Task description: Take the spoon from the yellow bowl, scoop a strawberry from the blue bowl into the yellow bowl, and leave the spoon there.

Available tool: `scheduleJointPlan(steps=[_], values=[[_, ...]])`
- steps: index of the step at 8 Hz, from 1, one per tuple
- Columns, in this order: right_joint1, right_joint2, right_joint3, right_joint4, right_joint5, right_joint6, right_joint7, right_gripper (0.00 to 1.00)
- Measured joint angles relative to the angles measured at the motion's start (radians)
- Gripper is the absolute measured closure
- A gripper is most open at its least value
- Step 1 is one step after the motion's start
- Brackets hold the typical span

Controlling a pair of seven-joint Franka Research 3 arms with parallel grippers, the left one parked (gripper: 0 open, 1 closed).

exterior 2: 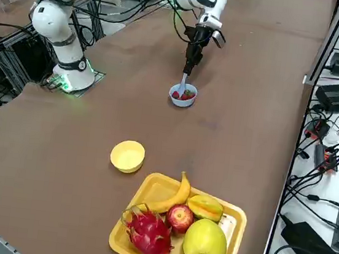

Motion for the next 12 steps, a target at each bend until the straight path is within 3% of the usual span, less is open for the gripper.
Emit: scheduleJointPlan(steps=[4, 12], values=[[0.044, 0.075, 0.000, 0.046, -0.056, -0.080, 0.000, 0.89], [0.117, 0.146, 0.000, 0.055, -0.153, -0.175, 0.000, 0.89]])
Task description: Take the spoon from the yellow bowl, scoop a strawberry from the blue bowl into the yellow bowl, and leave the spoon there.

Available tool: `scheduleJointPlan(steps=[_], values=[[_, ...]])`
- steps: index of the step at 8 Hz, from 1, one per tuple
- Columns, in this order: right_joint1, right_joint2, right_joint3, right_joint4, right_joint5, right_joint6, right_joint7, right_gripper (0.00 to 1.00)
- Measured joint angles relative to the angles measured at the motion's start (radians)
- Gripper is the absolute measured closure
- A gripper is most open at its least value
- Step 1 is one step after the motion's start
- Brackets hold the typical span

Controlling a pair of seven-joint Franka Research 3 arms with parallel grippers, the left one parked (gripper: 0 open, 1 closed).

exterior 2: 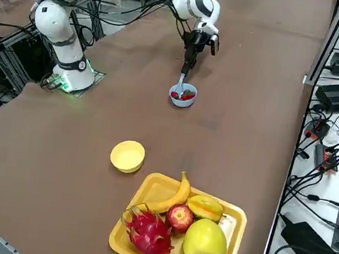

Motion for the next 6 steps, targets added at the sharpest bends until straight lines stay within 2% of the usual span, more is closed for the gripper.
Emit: scheduleJointPlan(steps=[6], values=[[0.033, 0.019, 0.000, 0.000, -0.021, -0.023, -0.001, 0.89]])
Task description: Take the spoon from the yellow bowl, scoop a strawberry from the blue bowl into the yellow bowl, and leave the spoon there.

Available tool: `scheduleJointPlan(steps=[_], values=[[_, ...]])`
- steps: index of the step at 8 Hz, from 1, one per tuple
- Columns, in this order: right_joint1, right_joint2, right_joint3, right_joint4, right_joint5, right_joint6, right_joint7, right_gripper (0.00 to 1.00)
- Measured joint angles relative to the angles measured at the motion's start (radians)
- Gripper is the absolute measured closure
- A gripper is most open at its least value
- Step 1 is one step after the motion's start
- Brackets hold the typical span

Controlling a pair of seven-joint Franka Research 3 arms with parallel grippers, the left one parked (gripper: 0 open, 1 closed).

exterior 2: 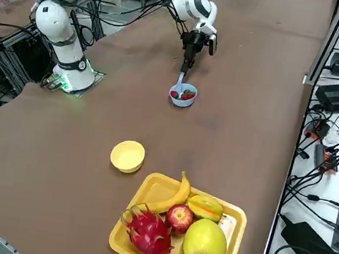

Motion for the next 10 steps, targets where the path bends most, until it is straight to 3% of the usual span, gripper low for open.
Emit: scheduleJointPlan(steps=[10], values=[[0.049, 0.089, 0.000, 0.037, -0.077, -0.102, -0.009, 0.89]])
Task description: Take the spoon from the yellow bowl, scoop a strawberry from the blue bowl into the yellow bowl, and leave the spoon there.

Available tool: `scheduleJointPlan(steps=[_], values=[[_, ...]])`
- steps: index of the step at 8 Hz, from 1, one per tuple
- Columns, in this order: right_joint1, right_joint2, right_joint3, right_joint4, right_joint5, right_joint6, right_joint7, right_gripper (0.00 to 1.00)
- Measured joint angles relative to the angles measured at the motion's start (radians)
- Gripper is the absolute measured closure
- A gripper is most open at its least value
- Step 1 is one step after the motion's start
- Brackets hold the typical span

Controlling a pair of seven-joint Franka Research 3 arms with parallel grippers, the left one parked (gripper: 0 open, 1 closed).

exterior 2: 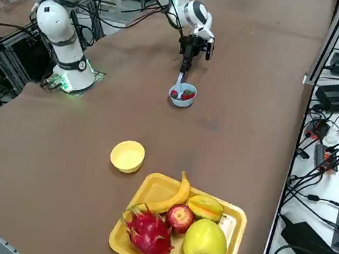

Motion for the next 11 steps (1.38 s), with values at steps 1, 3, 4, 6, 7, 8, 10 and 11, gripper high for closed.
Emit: scheduleJointPlan(steps=[1, 3, 4, 6, 7, 8, 10, 11], values=[[0.001, 0.004, 0.000, 0.000, -0.008, -0.005, -0.002, 0.89], [0.002, 0.018, 0.000, 0.000, -0.032, -0.015, -0.006, 0.89], [0.004, 0.022, 0.000, 0.000, -0.043, -0.018, -0.014, 0.89], [0.005, 0.023, 0.000, 0.001, -0.050, -0.022, -0.023, 0.89], [0.005, 0.023, 0.000, 0.001, -0.055, -0.024, -0.024, 0.89], [0.006, 0.023, -0.001, 0.004, -0.061, -0.034, -0.025, 0.89], [0.008, 0.023, -0.001, 0.012, -0.064, -0.058, -0.039, 0.89], [0.015, 0.023, -0.001, 0.015, -0.064, -0.062, -0.045, 0.89]])
